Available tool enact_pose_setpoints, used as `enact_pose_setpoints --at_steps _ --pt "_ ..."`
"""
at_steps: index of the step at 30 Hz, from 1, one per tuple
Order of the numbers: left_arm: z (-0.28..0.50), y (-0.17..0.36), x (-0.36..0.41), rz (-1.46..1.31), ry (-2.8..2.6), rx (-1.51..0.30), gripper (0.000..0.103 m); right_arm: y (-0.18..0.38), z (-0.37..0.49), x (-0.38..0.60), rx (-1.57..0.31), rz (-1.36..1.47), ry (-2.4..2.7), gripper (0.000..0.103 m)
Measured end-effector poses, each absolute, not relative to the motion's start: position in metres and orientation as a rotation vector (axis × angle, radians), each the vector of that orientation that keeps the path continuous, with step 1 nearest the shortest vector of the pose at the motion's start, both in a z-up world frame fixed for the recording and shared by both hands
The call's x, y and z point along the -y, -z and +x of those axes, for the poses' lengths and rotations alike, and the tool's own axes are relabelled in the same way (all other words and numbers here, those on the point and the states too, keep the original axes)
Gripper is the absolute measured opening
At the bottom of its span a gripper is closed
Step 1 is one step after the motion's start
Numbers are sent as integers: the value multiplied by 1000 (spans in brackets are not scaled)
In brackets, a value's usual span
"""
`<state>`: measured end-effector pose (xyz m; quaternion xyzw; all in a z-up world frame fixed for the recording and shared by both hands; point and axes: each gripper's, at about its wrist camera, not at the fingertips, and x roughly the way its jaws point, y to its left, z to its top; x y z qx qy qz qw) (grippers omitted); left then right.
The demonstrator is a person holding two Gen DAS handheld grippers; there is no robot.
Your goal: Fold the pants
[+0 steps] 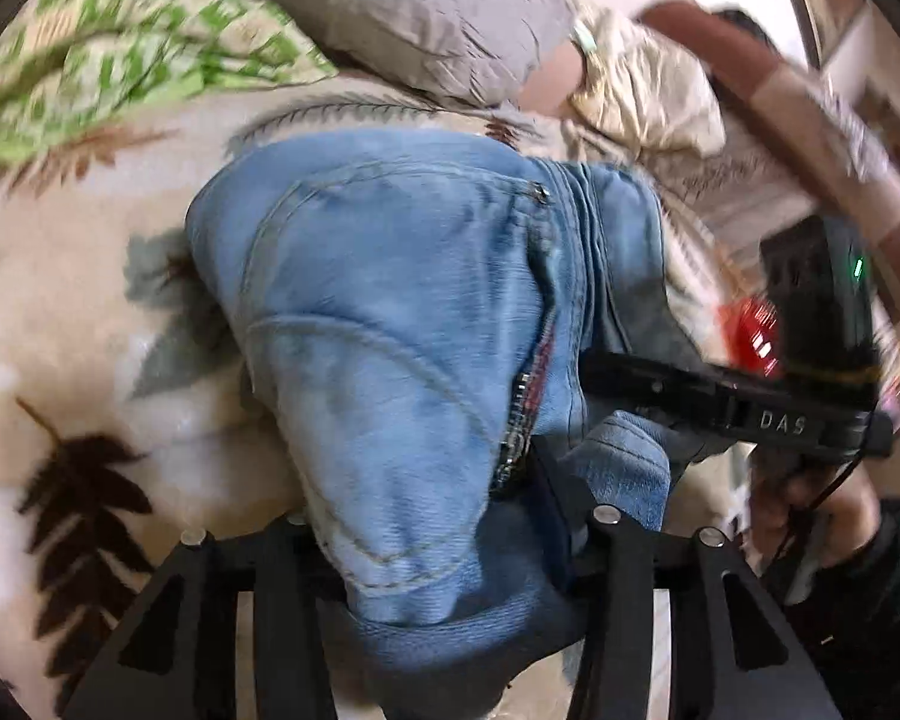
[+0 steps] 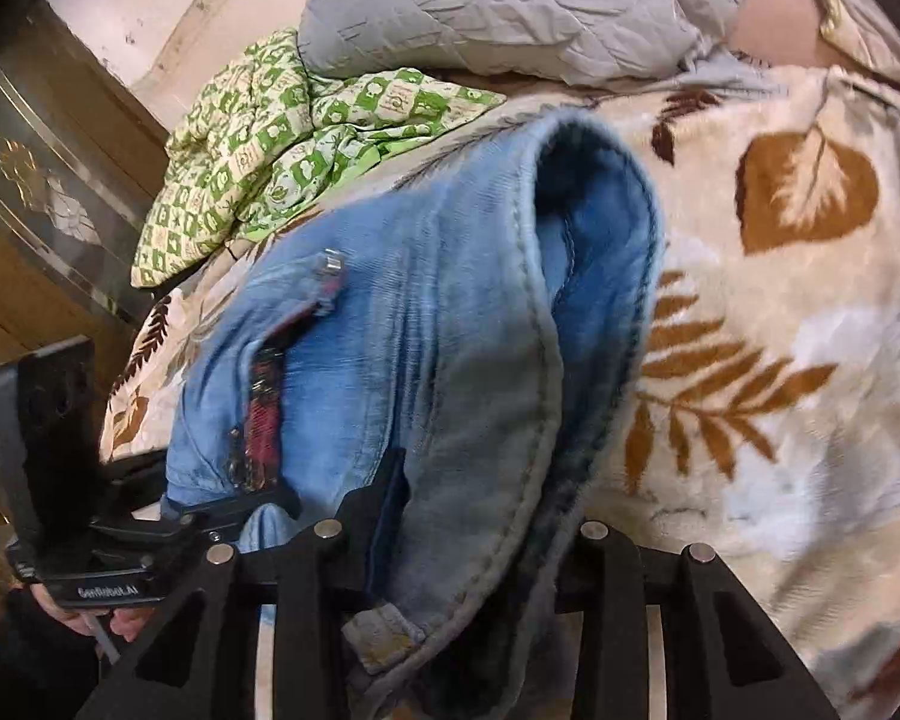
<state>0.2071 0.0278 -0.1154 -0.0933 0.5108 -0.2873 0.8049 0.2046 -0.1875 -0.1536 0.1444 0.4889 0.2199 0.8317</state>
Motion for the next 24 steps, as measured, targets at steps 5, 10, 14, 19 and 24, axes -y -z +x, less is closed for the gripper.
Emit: enact_pose_setpoints --at_steps 5,10,14,19,24 --pt "212 117 -25 -217 609 -1103 56 156 207 192 -1052 305 -476 46" --pt "210 109 -27 -196 541 -1111 87 154 208 198 -1084 308 -450 69" --pt "199 86 -33 -216 448 -1110 103 122 200 225 -1034 376 -450 92" --pt "167 63 -40 -206 420 -1080 103 82 167 254 -955 317 -452 103" --pt "125 48 -31 -18 385 -984 103 75 124 247 -968 125 -485 103"
